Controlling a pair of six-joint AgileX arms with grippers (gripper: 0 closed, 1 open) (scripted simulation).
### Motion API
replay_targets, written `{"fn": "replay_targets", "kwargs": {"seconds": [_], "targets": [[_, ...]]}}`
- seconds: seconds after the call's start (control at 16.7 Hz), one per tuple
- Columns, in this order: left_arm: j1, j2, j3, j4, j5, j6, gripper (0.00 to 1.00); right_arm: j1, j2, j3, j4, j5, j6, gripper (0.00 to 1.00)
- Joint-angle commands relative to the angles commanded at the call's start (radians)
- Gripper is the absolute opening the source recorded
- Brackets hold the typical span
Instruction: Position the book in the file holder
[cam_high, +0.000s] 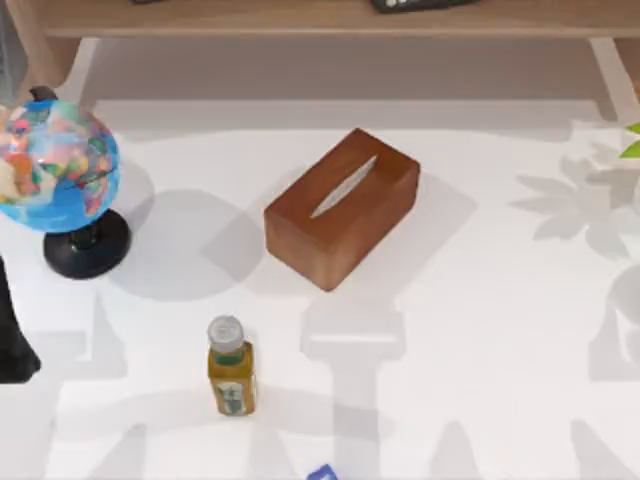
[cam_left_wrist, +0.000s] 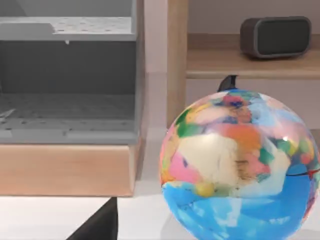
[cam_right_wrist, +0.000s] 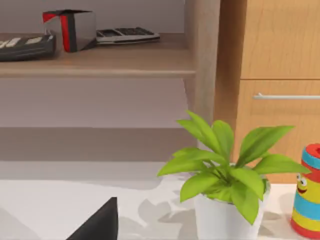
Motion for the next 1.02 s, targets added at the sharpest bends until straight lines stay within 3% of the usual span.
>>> {"fn": "replay_targets", "kwargs": {"seconds": [0.24,0.48,1.02], "targets": [[-0.008,0.030,0.031,-0.001,-0.007,0.000,1.00,0.000,0.000,0.000,0.000,0.000,0.000,1.00],[-0.048,0.215,0.221,-0.007,-0.043,0.001,1.00,0.000,0.000,0.000,0.000,0.000,0.000,1.00],[-0.198,1.057,1.090,-0.027,-0.176,0.004,1.00,0.000,0.000,0.000,0.000,0.000,0.000,1.00]]}}
